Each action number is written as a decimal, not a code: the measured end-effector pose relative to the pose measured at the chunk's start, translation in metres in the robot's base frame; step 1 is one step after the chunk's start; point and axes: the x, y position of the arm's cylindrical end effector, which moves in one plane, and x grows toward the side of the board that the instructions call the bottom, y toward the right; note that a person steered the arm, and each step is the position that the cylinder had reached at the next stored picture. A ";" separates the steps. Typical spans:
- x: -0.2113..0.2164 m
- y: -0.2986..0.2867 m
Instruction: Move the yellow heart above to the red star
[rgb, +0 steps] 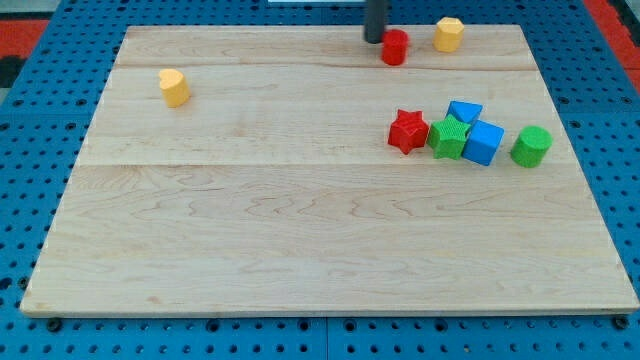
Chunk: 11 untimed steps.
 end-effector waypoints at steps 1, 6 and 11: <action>0.033 -0.001; 0.051 0.039; 0.160 -0.346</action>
